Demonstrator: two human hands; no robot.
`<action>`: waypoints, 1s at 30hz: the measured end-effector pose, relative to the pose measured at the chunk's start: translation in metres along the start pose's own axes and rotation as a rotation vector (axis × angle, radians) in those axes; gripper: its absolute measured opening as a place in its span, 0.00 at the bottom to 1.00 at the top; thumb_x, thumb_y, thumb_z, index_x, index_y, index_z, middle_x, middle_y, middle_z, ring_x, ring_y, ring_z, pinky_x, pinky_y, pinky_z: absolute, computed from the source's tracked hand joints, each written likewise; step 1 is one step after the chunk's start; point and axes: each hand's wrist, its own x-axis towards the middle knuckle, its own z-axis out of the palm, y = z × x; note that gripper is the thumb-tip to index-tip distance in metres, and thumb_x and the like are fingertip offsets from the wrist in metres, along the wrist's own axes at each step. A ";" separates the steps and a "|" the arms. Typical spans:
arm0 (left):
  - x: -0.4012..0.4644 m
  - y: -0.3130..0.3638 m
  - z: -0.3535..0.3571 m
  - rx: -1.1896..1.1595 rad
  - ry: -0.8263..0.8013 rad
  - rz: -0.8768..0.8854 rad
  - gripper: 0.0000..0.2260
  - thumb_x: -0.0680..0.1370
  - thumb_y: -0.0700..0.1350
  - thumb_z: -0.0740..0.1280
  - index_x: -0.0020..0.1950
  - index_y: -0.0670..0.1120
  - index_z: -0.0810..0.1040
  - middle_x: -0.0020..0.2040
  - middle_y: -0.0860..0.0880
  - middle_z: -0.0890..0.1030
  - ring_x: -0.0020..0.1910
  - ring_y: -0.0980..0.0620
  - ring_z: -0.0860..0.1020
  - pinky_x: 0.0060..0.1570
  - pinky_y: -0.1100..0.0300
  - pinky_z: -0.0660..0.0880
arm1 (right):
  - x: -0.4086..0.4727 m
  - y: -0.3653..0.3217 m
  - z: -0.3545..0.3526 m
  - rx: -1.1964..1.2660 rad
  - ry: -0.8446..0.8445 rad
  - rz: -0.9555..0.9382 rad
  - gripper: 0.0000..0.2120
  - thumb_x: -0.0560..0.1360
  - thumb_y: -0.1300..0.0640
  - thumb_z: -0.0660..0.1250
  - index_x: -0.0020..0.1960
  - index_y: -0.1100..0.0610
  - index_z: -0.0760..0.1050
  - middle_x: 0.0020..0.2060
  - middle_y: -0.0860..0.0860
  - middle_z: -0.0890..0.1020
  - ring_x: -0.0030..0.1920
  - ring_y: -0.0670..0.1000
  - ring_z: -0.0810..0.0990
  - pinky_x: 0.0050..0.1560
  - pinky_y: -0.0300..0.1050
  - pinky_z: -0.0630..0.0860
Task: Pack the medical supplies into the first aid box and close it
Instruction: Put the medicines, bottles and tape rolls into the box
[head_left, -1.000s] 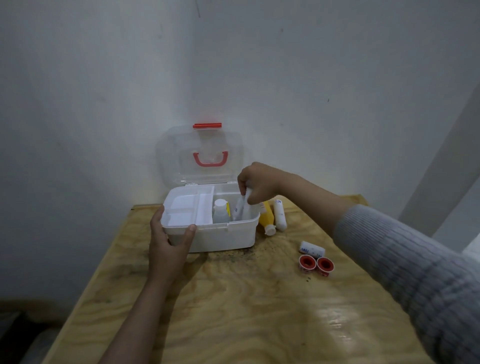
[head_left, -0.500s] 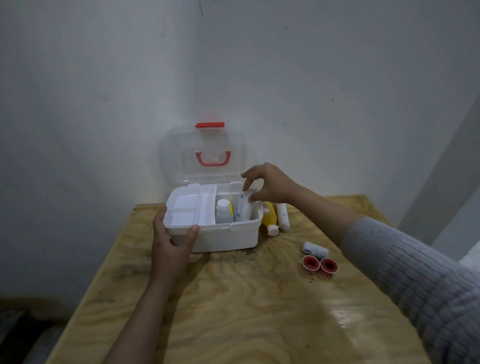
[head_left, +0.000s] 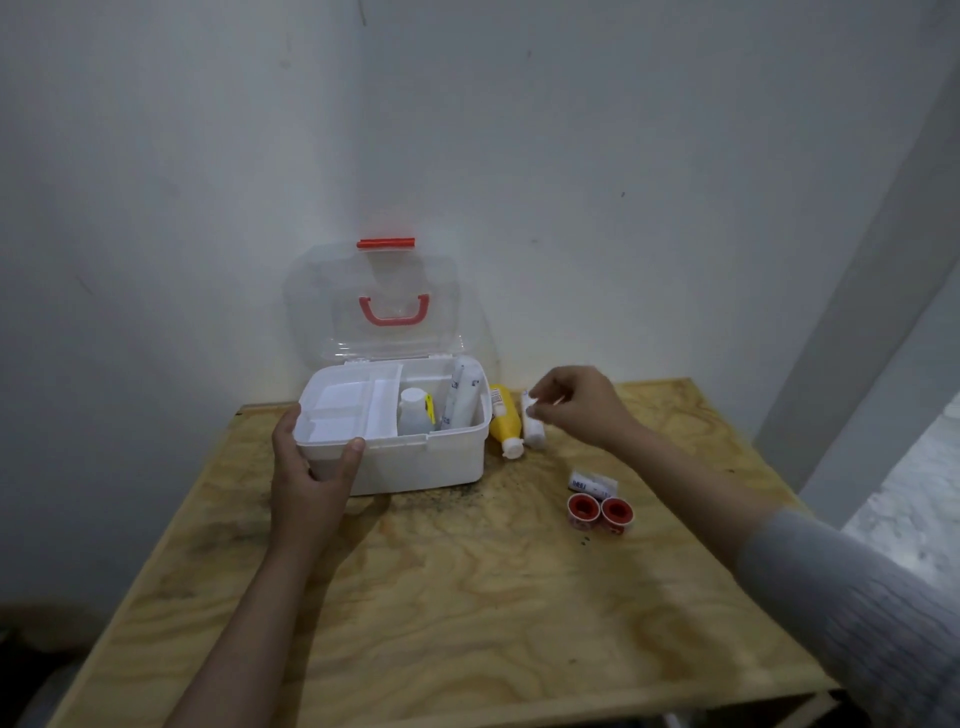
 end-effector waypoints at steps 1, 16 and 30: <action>0.000 0.000 0.000 -0.002 0.003 0.001 0.33 0.72 0.53 0.70 0.73 0.54 0.58 0.67 0.53 0.67 0.64 0.52 0.69 0.58 0.53 0.73 | -0.004 0.002 0.010 0.019 -0.008 0.050 0.07 0.64 0.59 0.76 0.40 0.55 0.80 0.34 0.51 0.83 0.36 0.49 0.82 0.33 0.35 0.75; 0.000 -0.001 0.000 -0.010 0.013 -0.014 0.33 0.72 0.51 0.71 0.73 0.55 0.58 0.66 0.55 0.67 0.63 0.53 0.69 0.55 0.60 0.71 | -0.014 0.015 0.033 0.198 0.274 0.274 0.04 0.62 0.58 0.71 0.36 0.52 0.79 0.31 0.50 0.82 0.34 0.49 0.81 0.32 0.39 0.74; 0.000 0.001 -0.001 0.005 0.000 -0.005 0.34 0.73 0.52 0.71 0.73 0.54 0.57 0.71 0.48 0.67 0.66 0.49 0.68 0.58 0.54 0.73 | -0.030 -0.014 -0.042 0.547 0.423 -0.059 0.06 0.71 0.61 0.70 0.46 0.52 0.82 0.37 0.56 0.84 0.38 0.52 0.85 0.39 0.44 0.82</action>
